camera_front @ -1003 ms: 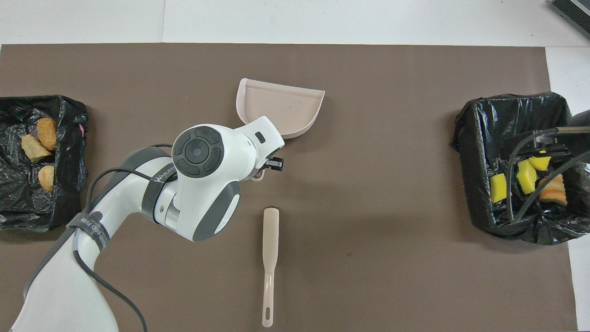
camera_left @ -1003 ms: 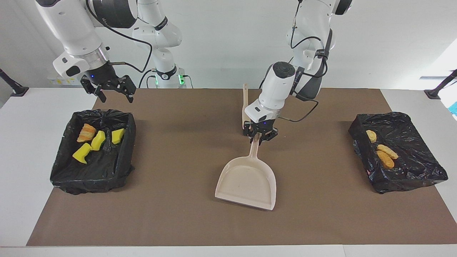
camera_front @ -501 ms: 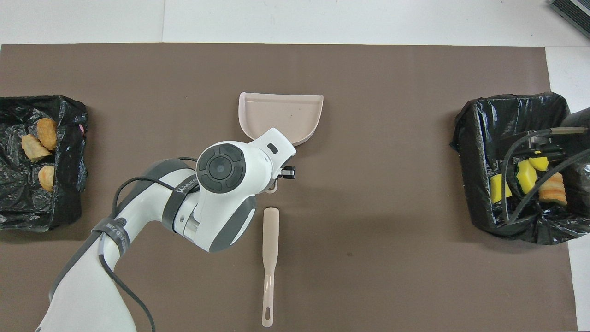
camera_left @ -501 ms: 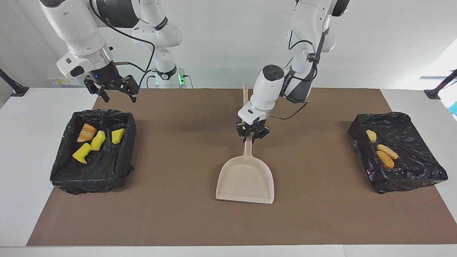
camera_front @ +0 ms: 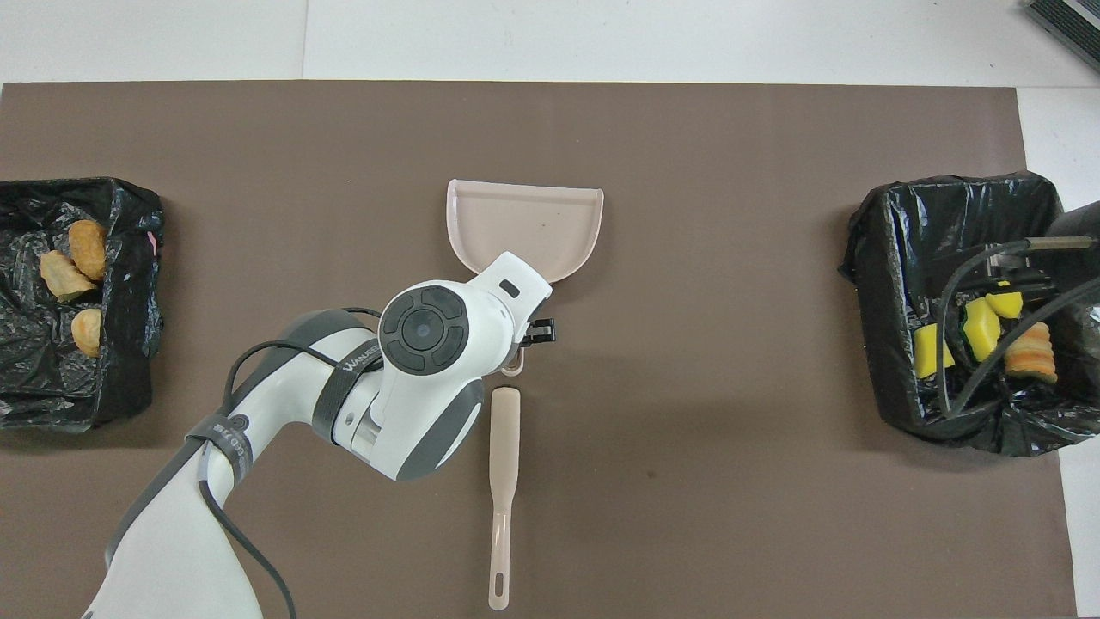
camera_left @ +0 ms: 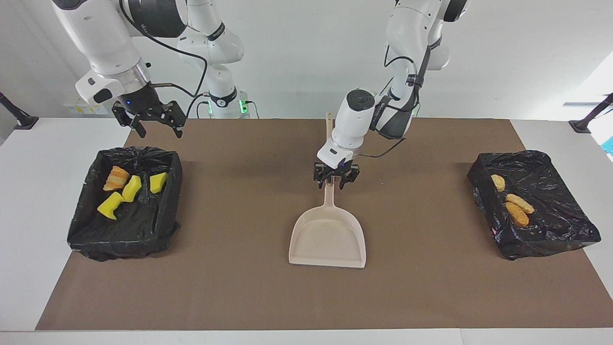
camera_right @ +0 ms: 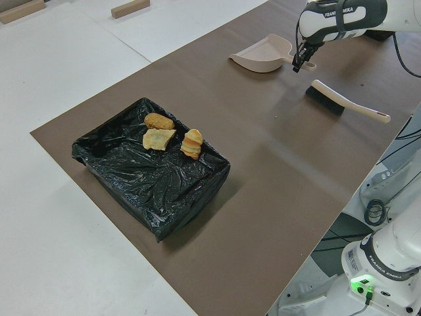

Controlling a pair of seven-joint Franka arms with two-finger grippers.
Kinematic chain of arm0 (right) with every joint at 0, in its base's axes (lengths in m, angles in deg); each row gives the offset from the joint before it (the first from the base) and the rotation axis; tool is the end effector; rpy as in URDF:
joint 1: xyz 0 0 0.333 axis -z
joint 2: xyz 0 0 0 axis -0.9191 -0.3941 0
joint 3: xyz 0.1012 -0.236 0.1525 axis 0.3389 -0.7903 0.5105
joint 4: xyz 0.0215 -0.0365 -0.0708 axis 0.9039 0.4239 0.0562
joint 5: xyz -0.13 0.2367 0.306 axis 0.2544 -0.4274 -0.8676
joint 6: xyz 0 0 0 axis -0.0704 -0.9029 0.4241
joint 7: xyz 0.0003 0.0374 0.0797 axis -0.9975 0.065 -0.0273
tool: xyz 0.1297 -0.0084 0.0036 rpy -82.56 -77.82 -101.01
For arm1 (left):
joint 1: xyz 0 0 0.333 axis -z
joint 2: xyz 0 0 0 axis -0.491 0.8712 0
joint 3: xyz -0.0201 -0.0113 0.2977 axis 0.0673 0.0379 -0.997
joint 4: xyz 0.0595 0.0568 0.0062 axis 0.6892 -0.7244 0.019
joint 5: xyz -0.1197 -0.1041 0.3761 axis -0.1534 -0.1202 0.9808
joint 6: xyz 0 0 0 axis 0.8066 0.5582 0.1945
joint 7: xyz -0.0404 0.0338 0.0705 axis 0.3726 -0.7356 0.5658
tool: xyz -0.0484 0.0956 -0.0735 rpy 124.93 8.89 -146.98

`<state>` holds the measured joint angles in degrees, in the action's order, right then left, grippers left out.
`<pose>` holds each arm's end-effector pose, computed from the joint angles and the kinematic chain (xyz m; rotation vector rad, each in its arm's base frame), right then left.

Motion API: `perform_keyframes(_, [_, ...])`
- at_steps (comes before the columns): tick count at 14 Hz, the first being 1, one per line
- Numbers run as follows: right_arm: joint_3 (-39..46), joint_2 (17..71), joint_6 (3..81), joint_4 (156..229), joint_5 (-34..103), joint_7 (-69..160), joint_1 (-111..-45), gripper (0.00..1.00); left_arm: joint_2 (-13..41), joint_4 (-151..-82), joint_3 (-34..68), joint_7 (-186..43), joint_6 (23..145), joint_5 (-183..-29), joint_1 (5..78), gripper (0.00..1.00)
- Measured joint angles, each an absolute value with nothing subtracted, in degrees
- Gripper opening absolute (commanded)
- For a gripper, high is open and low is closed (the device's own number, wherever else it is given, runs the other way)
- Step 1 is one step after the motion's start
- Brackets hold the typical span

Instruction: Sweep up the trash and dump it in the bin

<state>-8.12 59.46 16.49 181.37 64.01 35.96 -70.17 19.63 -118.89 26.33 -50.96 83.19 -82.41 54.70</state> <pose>0.5707 -0.0077 0.5671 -3.1236 0.0614 0.0204 0.5067 -0.3839 0.3147 2.9713 0.0099 0.1528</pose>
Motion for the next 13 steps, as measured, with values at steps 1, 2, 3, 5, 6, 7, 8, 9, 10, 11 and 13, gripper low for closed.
perform_keyframes(1, [-8.12, 59.46, 16.49, 181.37, 64.01, 35.96, -70.17, 1.0, 19.13, -118.68, 25.95, -50.8, 83.2, -82.41, 54.63, 1.0])
perform_keyframes(2, [-8.12, 59.46, 16.49, 181.37, 64.01, 35.96, -70.17, 1.0, 18.38, -118.52, 25.3, -50.72, 83.2, -82.41, 54.51, 1.0])
perform_keyframes(3, [-8.12, 59.46, 16.49, 181.37, 64.01, 35.96, -70.17, 1.0, 17.56, -118.37, 24.53, -50.72, 83.19, -82.4, 54.09, 1.0])
perform_keyframes(5, [-8.12, 59.46, 16.49, 181.37, 64.01, 35.96, -70.17, 1.0, 15.6, -118.25, 23.85, -52.94, 81.99, -82.28, 51.08, 1.0])
perform_keyframes(6, [-8.12, 59.46, 16.49, 181.37, 64.01, 35.96, -70.17, 1.0, 14.63, -118.22, 23.75, -55.4, 80.51, -82.25, 49.13, 1.0])
perform_keyframes(7, [-8.12, 59.46, 16.49, 181.37, 64.01, 35.96, -70.17, 1.0, 13.49, -118.18, 23.67, -58.53, 78.54, -82.24, 47.03, 1.0])
perform_keyframes(8, [-8.12, 59.46, 16.49, 181.37, 64.01, 35.96, -70.17, 1.0, 12.1, -118.1, 23.61, -62.01, 76.03, -82.24, 44.81, 1.0])
perform_keyframes(9, [-8.12, 59.46, 16.49, 181.37, 64.01, 35.96, -70.17, 1.0, 10.4, -117.96, 23.54, -65.65, 72.7, -82.24, 42.55, 1.0])
perform_keyframes(10, [-8.12, 59.46, 16.49, 181.37, 64.01, 35.96, -70.17, 1.0, 8.5, -117.73, 23.46, -69.1, 68.65, -82.24, 40.5, 1.0])
perform_keyframes(11, [-8.12, 59.46, 16.49, 181.37, 64.01, 35.96, -70.17, 1.0, 6.51, -117.4, 23.4, -72.18, 64.52, -82.24, 38.7, 1.0])
perform_keyframes(13, [-8.12, 59.46, 16.49, 181.37, 64.01, 35.96, -70.17, 1.0, 3.12, -116.52, 23.31, -77.17, 57.38, -82.23, 35.95, 1.0])
